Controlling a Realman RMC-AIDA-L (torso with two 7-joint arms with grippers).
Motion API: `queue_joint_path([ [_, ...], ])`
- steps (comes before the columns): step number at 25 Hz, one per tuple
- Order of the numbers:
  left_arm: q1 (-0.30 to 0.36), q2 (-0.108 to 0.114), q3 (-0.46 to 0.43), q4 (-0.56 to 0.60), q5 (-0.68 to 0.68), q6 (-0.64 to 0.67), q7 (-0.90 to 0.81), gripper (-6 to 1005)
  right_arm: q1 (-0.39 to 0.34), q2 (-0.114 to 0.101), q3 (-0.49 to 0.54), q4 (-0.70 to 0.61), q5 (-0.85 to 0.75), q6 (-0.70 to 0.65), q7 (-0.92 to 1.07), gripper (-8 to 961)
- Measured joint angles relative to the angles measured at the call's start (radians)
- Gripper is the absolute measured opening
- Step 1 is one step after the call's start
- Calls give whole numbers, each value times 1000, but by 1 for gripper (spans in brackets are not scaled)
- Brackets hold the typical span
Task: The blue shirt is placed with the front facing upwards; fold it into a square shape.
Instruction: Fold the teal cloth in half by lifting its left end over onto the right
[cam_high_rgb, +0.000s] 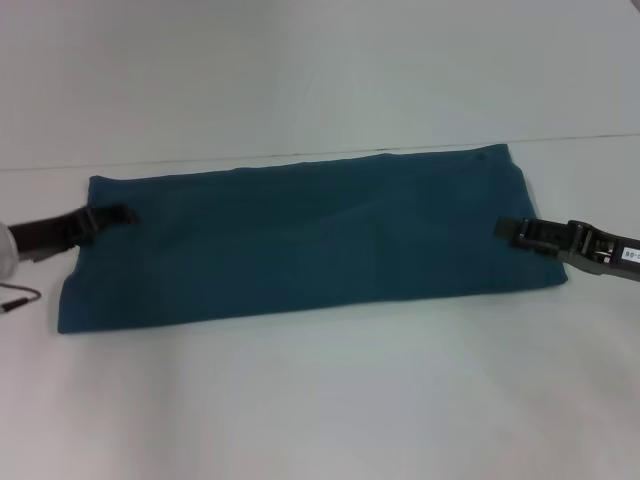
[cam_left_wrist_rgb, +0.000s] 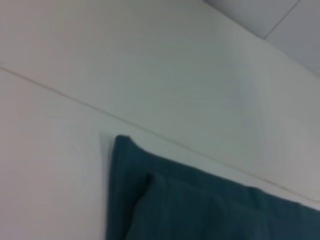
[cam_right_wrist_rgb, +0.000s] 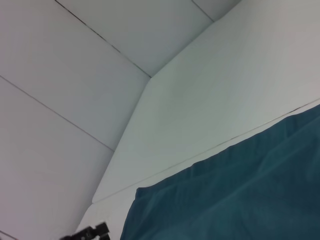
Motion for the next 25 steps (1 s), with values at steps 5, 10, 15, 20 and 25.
queue_joint_path([
  [5,-4,3,-1,44,93,-4,-64,841,2,-1,0,0,-1,1,0,537],
  [10,-17,2,-2,46,158,-22,-109,840,3,0,0,1,0,0,0,537],
  [15,-14,-13,18,42,163,-105,-63,833,4,0,0,1,-1,4,0,537],
  [20,-25,-26,22,5,175,-156,-4,824,4,0,0,1,-2,6,0,536],
  [25,-38,-20,22,-33,176,-175,-4,823,3,1,0,1,-2,7,0,536],
])
